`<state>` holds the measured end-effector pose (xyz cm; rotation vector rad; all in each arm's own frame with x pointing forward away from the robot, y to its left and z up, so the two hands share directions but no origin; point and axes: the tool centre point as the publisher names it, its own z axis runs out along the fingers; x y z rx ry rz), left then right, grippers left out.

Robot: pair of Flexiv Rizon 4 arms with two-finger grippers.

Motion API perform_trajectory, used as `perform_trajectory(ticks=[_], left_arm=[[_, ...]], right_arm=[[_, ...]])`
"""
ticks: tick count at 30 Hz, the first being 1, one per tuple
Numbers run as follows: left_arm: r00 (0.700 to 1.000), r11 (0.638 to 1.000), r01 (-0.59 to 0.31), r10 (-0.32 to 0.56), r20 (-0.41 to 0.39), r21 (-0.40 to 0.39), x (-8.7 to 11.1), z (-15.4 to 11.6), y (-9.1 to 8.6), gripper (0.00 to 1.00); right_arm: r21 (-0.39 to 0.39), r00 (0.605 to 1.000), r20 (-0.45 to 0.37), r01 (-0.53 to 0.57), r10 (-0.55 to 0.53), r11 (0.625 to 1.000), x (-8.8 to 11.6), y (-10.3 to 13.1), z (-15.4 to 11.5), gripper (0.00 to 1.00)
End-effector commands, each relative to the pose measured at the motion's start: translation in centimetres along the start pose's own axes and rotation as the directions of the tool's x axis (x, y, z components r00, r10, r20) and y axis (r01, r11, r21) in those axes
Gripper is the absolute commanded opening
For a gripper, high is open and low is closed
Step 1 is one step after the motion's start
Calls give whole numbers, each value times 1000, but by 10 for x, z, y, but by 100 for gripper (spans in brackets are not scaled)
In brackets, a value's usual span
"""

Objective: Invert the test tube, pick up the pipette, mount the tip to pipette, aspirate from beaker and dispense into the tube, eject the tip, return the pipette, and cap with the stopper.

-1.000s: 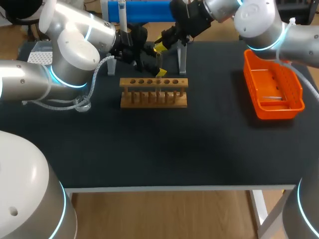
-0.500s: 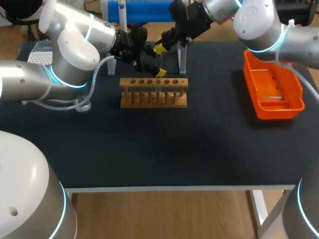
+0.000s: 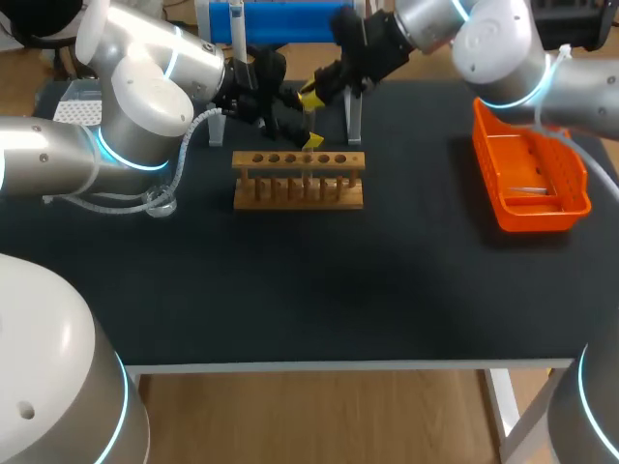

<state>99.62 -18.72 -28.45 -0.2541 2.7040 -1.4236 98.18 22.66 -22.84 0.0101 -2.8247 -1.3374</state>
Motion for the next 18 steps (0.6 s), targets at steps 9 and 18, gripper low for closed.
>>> perform_trajectory(ticks=[9,18], left_arm=[[1000,1000,0,0,-1,-2,-1,0,0,100],[1000,1000,0,0,-1,-2,-1,0,0,100]], right_arm=[[18,1000,-6,-11,11,1000,1,-9,5,0],[23,1000,-6,-20,20,1000,2,-13,6,0]])
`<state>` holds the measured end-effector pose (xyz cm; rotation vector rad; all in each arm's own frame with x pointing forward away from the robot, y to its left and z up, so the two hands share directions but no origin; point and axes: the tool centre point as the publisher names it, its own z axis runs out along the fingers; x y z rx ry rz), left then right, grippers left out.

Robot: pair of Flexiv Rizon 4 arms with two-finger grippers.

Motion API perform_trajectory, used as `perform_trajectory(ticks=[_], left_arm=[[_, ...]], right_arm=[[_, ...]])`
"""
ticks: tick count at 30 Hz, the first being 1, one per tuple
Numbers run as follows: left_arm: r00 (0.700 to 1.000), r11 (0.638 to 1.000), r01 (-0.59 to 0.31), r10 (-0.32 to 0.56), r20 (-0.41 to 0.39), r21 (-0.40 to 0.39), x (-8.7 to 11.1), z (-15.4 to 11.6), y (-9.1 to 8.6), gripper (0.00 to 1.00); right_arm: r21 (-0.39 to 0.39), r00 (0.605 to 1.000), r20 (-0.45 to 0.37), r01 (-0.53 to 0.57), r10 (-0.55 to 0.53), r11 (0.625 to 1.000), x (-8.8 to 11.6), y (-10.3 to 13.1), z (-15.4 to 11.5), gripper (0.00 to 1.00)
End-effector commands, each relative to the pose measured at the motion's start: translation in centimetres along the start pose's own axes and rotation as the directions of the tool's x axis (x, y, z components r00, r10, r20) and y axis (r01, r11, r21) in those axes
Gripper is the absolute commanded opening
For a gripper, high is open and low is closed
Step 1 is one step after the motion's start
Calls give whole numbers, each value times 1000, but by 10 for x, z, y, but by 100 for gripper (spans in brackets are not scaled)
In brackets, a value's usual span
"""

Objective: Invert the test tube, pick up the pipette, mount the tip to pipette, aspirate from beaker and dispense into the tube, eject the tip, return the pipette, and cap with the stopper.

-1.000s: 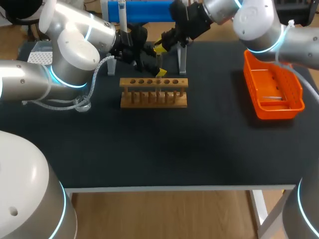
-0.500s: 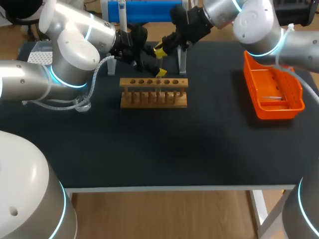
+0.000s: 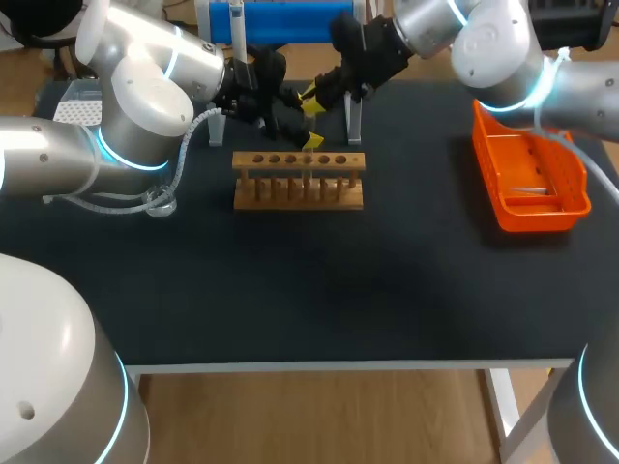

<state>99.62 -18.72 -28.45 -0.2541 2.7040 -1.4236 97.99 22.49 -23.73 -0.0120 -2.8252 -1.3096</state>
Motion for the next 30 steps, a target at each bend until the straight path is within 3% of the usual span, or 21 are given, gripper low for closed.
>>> perform_trajectory(ticks=[1,11,12,14,15,30], left_arm=[[1000,1000,0,0,-1,-2,-1,0,0,100],[1000,1000,0,0,-1,-2,-1,0,0,100],[1000,1000,0,0,-1,-2,-1,0,0,100],[1000,1000,0,0,-1,-2,-1,0,0,100],[1000,1000,0,0,-1,-2,-1,0,0,100],[1000,1000,0,0,-1,-2,-1,0,0,100]], right_arm=[[8,1000,-2,-2,2,1000,0,-5,3,0],[50,1000,7,-19,19,999,1,-20,12,0],[53,1000,8,-20,20,998,1,-20,12,9],[57,1000,10,-24,23,998,1,-21,13,65],[58,1000,11,-25,24,998,1,-21,13,100],[34,999,38,-17,16,999,-2,-14,1,100]])
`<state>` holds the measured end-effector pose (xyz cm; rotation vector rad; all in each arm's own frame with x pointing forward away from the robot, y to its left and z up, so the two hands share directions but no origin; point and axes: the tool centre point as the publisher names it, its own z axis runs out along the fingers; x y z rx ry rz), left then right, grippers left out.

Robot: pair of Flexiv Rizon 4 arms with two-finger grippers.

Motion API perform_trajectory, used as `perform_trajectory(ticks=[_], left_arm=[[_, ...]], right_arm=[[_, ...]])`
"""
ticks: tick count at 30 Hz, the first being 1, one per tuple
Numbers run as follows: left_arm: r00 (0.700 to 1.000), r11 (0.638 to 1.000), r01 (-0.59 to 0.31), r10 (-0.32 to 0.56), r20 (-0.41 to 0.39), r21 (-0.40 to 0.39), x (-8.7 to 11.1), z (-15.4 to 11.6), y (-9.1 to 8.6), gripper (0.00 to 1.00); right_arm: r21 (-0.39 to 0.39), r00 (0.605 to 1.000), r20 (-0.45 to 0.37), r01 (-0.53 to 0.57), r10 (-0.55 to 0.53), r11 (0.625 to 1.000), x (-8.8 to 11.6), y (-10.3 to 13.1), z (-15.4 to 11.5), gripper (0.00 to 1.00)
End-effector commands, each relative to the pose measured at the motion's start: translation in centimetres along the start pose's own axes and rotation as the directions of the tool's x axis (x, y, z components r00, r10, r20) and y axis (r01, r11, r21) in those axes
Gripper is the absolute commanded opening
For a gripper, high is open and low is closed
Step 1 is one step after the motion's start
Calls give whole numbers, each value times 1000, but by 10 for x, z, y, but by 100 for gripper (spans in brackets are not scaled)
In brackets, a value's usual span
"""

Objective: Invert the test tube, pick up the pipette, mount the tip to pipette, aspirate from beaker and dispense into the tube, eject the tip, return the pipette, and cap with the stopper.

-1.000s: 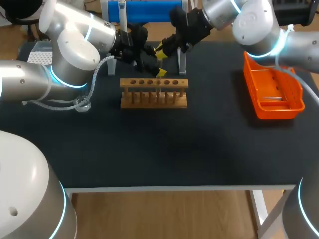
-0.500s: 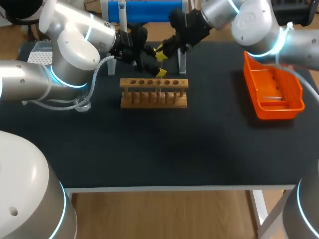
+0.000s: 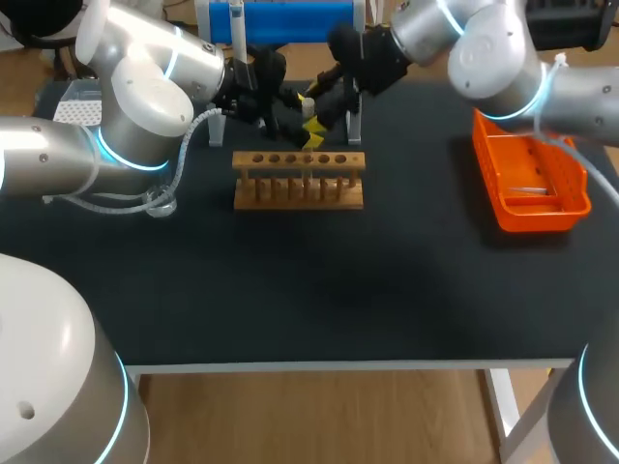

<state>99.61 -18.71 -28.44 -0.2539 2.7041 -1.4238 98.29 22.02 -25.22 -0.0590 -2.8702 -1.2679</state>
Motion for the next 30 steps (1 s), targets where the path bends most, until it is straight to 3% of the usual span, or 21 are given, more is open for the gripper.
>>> perform_trajectory(ticks=[1,22,30], left_arm=[[1000,1000,1,-1,-1,-3,-1,0,0,100],[1000,1000,1,-1,-1,-3,-1,0,0,100],[1000,1000,1,-1,-1,-3,-1,0,0,100]], right_arm=[[-5,1000,5,1,-1,1000,1,1,-6,100],[-42,1000,20,7,-6,999,-1,10,-16,100],[-175,999,-33,-3,-2,985,1,12,-24,100]])
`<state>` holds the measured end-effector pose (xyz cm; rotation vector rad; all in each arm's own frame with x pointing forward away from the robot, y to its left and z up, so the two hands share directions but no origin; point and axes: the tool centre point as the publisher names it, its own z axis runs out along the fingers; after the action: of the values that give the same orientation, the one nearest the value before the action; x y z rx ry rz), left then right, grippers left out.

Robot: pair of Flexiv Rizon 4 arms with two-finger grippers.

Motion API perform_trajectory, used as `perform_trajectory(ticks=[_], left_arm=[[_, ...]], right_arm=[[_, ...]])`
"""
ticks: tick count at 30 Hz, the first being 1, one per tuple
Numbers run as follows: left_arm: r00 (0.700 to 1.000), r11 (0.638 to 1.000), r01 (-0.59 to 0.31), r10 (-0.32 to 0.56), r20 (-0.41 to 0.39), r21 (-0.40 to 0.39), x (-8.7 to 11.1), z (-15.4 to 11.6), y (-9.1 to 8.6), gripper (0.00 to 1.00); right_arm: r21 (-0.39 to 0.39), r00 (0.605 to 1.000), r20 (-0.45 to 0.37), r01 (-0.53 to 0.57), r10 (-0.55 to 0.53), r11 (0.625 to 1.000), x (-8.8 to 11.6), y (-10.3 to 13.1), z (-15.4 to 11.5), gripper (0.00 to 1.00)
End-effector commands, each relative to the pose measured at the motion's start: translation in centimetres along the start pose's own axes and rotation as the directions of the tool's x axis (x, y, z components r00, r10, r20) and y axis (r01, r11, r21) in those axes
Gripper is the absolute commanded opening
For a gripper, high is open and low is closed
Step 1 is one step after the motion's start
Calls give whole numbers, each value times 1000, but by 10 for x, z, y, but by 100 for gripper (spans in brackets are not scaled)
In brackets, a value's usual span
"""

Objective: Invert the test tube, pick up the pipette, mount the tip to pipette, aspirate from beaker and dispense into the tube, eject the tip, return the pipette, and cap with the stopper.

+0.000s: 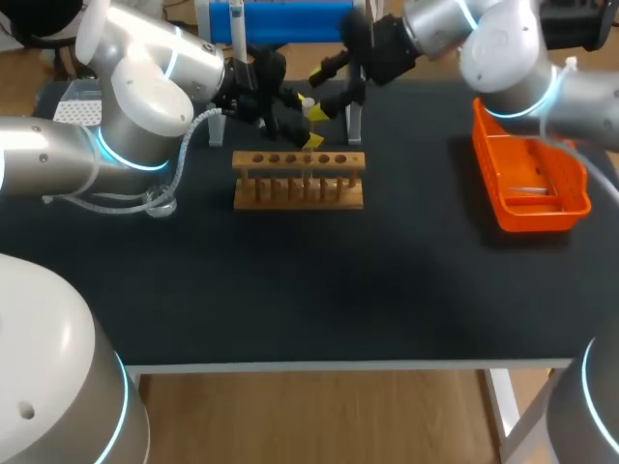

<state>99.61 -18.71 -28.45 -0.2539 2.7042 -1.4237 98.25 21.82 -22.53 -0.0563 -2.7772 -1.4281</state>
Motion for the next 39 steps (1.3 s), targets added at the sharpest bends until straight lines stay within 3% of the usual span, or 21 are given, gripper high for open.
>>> perform_trajectory(ticks=[1,22,23,26,27,39], left_arm=[[1000,1000,1,-1,-1,-2,-1,0,-1,100],[1000,1000,1,-1,-1,-2,-1,0,-1,100],[1000,1000,1,-1,-1,-2,-1,0,-1,100],[1000,1000,1,-1,-1,-2,-1,0,-1,100],[1000,1000,1,-1,-1,-2,-1,0,-1,100],[1000,1000,1,-1,-1,-2,-1,0,-1,100]], right_arm=[[-71,1000,-21,4,-6,997,1,-6,-6,100],[-315,993,-106,10,-46,949,11,4,-17,100],[-320,993,-106,12,-48,947,11,4,-18,89],[-356,993,-105,13,-54,934,14,5,-19,13],[-363,993,-108,14,-57,932,16,6,-19,0],[-478,992,-106,8,-66,879,23,12,-14,0]])
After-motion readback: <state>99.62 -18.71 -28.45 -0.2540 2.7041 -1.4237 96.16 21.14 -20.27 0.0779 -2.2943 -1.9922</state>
